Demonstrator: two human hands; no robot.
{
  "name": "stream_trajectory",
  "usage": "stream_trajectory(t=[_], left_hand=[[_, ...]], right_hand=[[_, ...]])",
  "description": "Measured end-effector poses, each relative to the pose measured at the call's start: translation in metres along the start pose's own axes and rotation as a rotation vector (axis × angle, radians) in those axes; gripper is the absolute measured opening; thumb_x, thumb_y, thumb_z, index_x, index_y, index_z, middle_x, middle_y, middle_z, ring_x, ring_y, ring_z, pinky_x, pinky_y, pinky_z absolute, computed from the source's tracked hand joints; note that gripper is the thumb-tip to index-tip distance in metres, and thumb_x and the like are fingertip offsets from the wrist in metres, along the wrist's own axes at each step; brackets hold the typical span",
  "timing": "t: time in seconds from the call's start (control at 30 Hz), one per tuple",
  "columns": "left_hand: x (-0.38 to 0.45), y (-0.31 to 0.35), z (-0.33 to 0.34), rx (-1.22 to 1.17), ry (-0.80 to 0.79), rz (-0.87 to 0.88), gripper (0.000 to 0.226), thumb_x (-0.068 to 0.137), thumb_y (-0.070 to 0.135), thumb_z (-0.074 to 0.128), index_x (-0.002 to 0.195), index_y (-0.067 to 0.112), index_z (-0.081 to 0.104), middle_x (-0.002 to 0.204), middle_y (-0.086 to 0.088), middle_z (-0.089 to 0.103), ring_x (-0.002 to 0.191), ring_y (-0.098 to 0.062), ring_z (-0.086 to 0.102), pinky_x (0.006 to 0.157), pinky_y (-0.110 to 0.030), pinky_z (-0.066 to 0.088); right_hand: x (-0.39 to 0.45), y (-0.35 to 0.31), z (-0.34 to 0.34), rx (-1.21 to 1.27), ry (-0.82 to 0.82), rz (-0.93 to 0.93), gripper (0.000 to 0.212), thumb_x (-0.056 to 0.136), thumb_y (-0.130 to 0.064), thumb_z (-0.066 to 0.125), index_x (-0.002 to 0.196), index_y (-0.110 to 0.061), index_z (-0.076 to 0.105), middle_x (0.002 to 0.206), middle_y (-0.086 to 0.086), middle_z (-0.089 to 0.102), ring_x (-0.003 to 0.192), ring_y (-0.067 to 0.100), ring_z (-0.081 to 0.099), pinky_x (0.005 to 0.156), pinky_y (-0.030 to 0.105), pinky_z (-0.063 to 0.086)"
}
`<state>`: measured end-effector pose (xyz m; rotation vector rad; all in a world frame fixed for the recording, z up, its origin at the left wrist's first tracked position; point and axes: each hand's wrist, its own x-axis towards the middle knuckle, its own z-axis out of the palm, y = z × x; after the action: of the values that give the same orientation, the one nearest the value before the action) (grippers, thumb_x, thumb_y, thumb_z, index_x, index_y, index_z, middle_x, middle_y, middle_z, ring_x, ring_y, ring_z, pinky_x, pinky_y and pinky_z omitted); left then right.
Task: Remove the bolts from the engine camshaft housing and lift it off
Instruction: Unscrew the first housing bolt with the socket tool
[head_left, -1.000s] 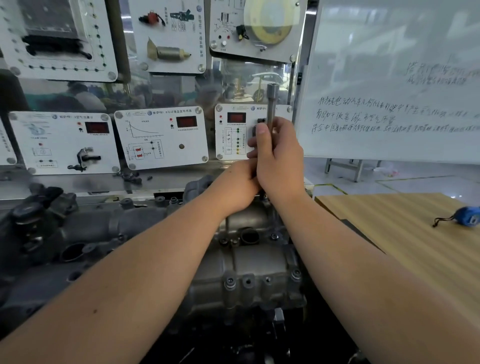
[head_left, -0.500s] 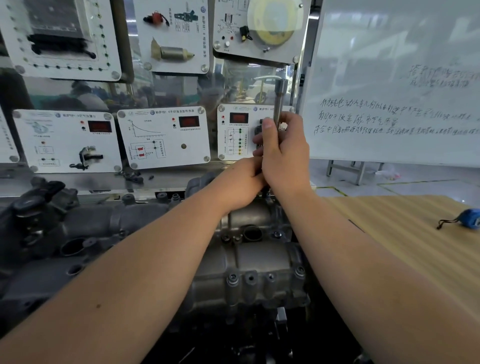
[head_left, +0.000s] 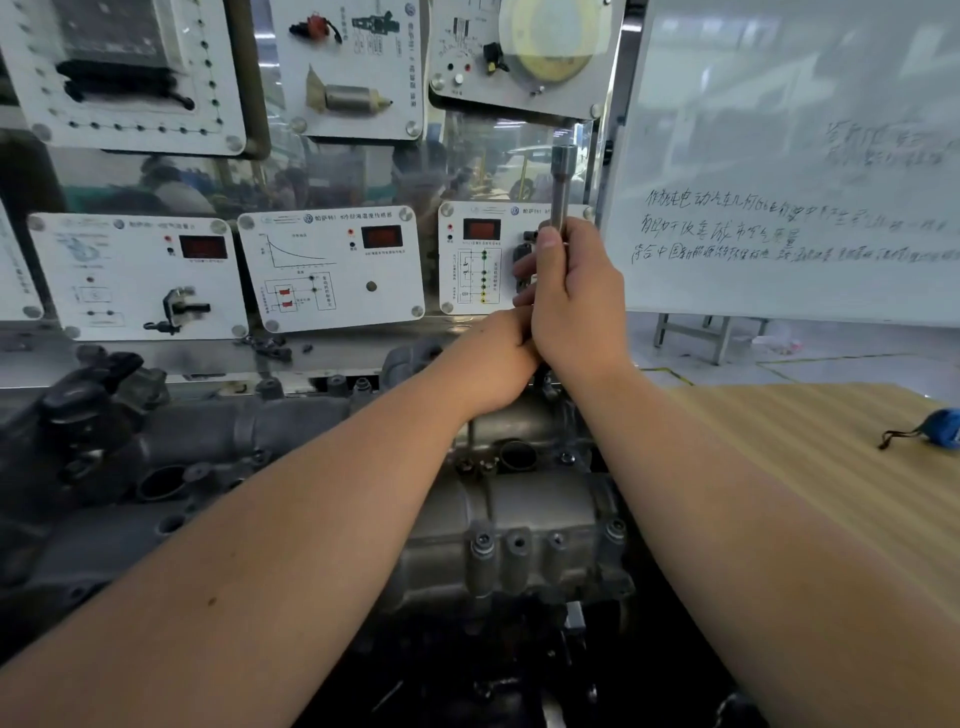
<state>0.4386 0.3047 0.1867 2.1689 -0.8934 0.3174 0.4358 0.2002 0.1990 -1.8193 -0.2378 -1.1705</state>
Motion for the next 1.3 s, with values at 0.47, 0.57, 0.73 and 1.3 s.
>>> stream_trajectory(t=[0.47, 0.57, 0.73, 1.3], left_hand=[[-0.013, 0.013, 0.001, -0.041, 0.009, -0.036, 0.021, 0.102, 0.011, 0.047, 0.098, 0.022, 0.065, 0.097, -0.013, 0.072, 0.092, -0.028, 0.067, 0.083, -0.045, 0.052], [-0.015, 0.013, 0.001, -0.036, 0.005, -0.034, 0.028, 0.102, 0.012, 0.046, 0.086, 0.033, 0.058, 0.088, -0.006, 0.07, 0.076, -0.017, 0.06, 0.072, -0.038, 0.05], [-0.01, 0.01, -0.002, -0.041, 0.0, -0.013, 0.028, 0.101, 0.014, 0.047, 0.089, 0.038, 0.055, 0.089, -0.005, 0.07, 0.079, -0.024, 0.064, 0.069, -0.038, 0.05], [0.0, -0.001, -0.001, -0.033, -0.009, 0.027, 0.028, 0.102, 0.015, 0.05, 0.103, 0.042, 0.057, 0.085, 0.008, 0.067, 0.071, 0.0, 0.06, 0.057, -0.014, 0.044]], right_hand=[[-0.008, 0.0, -0.009, 0.084, 0.051, -0.005, 0.015, 0.105, -0.033, 0.039, 0.105, -0.026, 0.052, 0.087, -0.012, 0.067, 0.072, 0.004, 0.064, 0.062, 0.013, 0.046], [-0.008, 0.0, -0.008, 0.055, 0.022, 0.005, 0.017, 0.107, -0.033, 0.038, 0.103, -0.026, 0.053, 0.085, -0.013, 0.066, 0.074, 0.007, 0.064, 0.066, 0.019, 0.048], [-0.005, 0.0, -0.006, 0.043, 0.022, 0.0, 0.019, 0.105, -0.036, 0.036, 0.106, -0.028, 0.053, 0.085, -0.013, 0.068, 0.07, 0.007, 0.065, 0.067, 0.033, 0.054], [0.001, 0.004, -0.004, -0.05, 0.025, 0.03, 0.022, 0.106, -0.04, 0.039, 0.093, -0.03, 0.055, 0.078, -0.009, 0.07, 0.072, 0.008, 0.067, 0.071, 0.039, 0.057]])
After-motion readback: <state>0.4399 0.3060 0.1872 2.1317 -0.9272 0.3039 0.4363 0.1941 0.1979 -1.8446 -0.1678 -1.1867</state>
